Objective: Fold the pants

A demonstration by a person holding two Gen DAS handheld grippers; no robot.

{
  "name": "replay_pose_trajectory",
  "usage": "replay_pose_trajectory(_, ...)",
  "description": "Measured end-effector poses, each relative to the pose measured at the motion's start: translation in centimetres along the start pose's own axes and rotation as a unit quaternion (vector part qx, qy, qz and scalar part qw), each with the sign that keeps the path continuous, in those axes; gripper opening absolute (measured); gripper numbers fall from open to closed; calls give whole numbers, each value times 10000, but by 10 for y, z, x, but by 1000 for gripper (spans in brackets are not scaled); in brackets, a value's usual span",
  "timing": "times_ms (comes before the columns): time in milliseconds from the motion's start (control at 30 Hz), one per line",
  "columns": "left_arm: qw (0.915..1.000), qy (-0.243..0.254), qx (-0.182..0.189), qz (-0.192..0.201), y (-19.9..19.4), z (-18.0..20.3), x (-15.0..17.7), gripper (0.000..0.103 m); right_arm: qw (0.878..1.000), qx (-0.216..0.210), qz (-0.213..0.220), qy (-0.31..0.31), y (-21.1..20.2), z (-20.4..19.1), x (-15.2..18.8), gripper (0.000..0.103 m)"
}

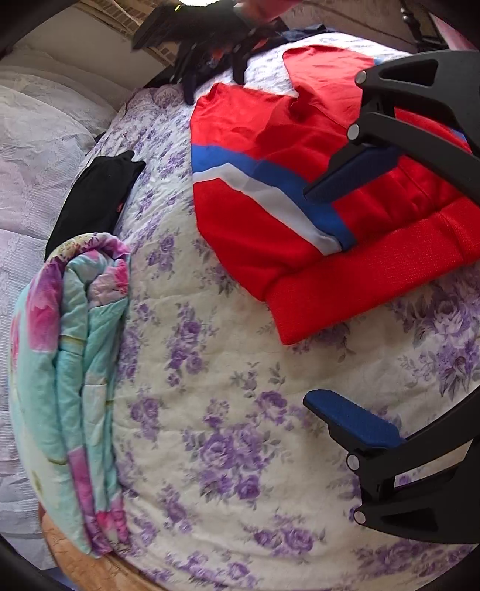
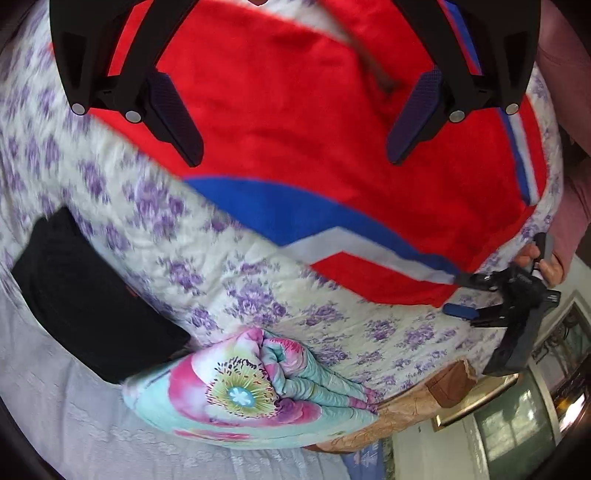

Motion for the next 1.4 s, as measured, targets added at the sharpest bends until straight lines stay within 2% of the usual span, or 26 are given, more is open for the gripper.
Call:
replay_pose_trajectory(167,9999,-20,143,-50,4,-2,2,99,9963,-228,-613,-555,56,17,-16,87)
replay_pose_trajectory(233,9998,-29,198,-48,3,-2,2,99,9945,-398,-799,-557,71,23,-14,81)
replay_pose_trajectory(333,9996,-84,256,-66,5,-4,2,99,9935,-789,-764,-287,84,35,-15,79)
replay_pose_trajectory(400,9995,-112,286,-66,4,-6,0,99,9926,-918,-735,-318,88,35,-14,73)
replay_pose_trajectory(500,9992,-182,309,-149,3,-5,-3,92,9916,-1103,-596,-310,85,32,-14,46)
replay_pose_trajectory(533,9988,-187,375,-250,3,-3,-5,84,9908,-1197,-563,-293,82,30,-14,24)
replay_pose_trajectory(567,9982,-186,451,-361,3,-1,-6,74,9899,-1286,-525,-289,79,27,-13,15)
replay_pose_trajectory(633,9955,-110,589,-732,9,6,-8,69,9904,-1238,-470,-402,70,21,-11,13)
replay_pose_trajectory(700,9936,10,535,-999,17,8,-12,63,9903,-1253,-413,-426,67,19,-9,12)
replay_pose_trajectory(867,9819,-376,966,-1588,26,-1,-35,48,9915,-1177,-248,-498,49,11,-4,11)
replay_pose_trajectory(900,9817,-327,910,-1640,27,0,-39,47,9917,-1168,-217,-495,44,10,-4,11)
replay_pose_trajectory(967,9823,150,681,-1738,28,9,-46,47,9918,-1153,-214,-511,38,9,-4,11)
replay_pose_trajectory(1000,9798,558,621,-1819,29,19,-47,49,9919,-1133,-226,-527,34,9,-2,11)
replay_pose_trajectory(1067,9686,1536,390,-1913,34,42,-47,76,9919,-1119,-249,-552,32,9,-2,11)
replay_pose_trajectory(1100,9627,1970,186,-1847,39,52,-49,76,9918,-1114,-261,-565,30,9,0,11)
replay_pose_trajectory(1133,9576,2171,180,-1886,44,61,-51,76,9918,-1109,-269,-583,30,8,-1,11)
replay_pose_trajectory(1200,9445,2336,547,-2245,52,79,-50,77,9916,-1113,-270,-603,34,4,-8,11)
replay_pose_trajectory(1233,9334,2446,706,-2529,60,87,-46,78,9915,-1127,-265,-597,34,4,-7,11)
replay_pose_trajectory(1333,9093,2843,523,-2993,85,91,-38,78,9910,-1155,-274,-622,34,6,-8,11)
replay_pose_trajectory(1400,9031,2934,512,-3094,88,96,-40,74,9907,-1169,-277,-642,33,7,-8,11)
Point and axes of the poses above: each gripper's, at about its wrist camera, not at the fingertips, and y roughly the way its jaws point, z to its right, x to its underside, the point moved 6 cm from there along y, roughly the way its jaws point, and after that the axes turned 15 degrees about -y, right-handed, at the moved point
